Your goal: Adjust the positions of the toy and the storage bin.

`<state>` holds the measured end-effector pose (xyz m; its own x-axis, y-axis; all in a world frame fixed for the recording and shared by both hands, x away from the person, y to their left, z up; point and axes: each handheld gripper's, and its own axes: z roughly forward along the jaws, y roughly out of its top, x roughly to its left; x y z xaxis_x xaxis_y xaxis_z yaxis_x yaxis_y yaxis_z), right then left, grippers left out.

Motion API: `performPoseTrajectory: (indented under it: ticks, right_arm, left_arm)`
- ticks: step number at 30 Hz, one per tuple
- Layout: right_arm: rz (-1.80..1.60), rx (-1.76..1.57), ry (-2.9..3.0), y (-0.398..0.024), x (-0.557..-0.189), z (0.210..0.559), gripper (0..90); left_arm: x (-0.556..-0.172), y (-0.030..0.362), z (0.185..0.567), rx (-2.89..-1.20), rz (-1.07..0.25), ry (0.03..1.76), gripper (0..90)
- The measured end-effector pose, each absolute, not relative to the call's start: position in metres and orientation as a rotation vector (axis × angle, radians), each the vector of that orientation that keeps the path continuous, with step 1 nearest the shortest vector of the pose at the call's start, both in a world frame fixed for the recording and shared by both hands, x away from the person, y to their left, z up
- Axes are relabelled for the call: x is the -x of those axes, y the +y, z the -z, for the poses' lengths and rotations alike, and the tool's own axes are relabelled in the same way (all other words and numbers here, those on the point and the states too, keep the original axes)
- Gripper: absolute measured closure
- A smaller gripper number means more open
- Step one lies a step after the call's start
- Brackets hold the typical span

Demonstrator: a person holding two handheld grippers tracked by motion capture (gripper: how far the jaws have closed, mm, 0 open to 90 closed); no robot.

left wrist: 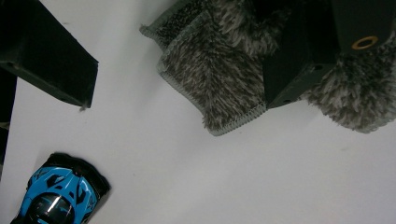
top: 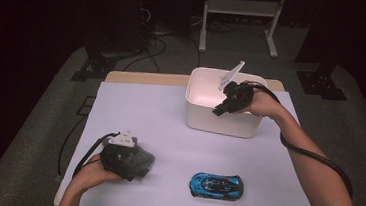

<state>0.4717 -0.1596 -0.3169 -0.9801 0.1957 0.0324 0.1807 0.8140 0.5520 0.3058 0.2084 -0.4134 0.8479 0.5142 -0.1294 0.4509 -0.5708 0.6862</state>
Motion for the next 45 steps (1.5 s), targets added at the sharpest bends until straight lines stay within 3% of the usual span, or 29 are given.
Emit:
performPoseTrajectory:
  ticks: [45]
  right_arm:
    - [-0.958, -0.162, 3.006, -0.142, -0.413, 0.319, 85.9]
  left_arm:
    - [-0.301, 0.204, 0.418, -2.292, -0.087, 0.675, 9.4]
